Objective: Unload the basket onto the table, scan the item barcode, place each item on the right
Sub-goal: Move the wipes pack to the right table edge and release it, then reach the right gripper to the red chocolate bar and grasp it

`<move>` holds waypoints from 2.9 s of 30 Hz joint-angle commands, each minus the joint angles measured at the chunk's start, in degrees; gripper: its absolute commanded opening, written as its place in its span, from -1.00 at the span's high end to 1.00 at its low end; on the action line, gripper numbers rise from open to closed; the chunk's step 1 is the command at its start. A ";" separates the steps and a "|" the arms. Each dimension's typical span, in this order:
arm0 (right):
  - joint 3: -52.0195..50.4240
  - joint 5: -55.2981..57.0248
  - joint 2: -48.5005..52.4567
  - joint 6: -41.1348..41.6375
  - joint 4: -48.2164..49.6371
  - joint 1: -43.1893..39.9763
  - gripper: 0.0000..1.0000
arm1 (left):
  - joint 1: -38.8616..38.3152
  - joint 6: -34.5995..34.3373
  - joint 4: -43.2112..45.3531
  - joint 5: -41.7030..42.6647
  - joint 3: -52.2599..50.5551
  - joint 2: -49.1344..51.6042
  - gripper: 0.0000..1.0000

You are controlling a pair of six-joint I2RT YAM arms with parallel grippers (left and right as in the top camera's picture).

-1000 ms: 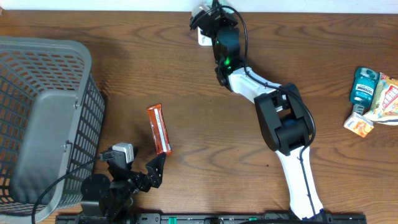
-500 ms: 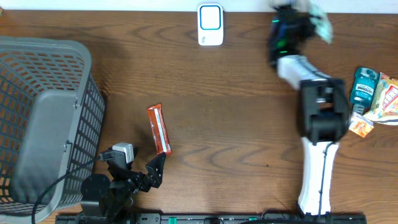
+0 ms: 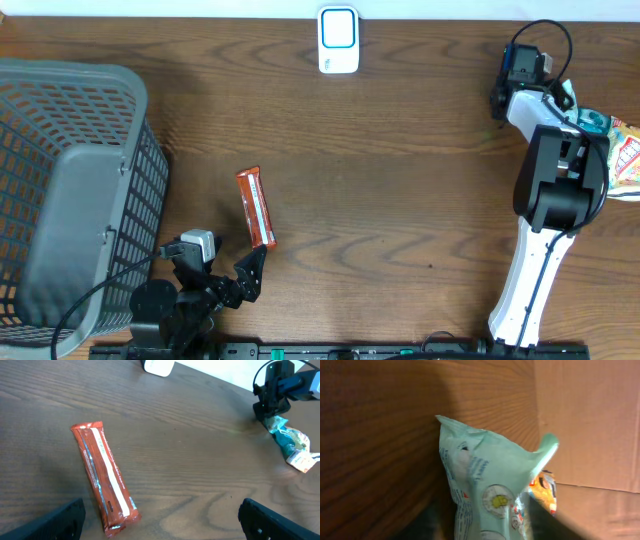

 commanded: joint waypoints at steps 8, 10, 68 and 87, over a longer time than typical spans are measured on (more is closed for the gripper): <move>0.68 -65.48 -20.90 14.29 -19.45 5.86 -0.99 | 0.17 -0.07 0.00 -0.31 0.20 -0.15 -0.96; 0.68 -85.20 -23.41 17.18 -24.48 7.45 -0.98 | 0.17 -0.07 0.00 -0.31 0.20 -0.15 -0.96; -4.33 -78.51 -11.13 34.84 -20.04 56.46 0.86 | 0.17 -0.07 0.00 -0.31 0.20 -0.15 -0.96; -4.11 -60.83 -7.37 34.91 -32.44 49.33 0.98 | 0.17 -0.07 0.00 -0.31 0.20 -0.15 -0.96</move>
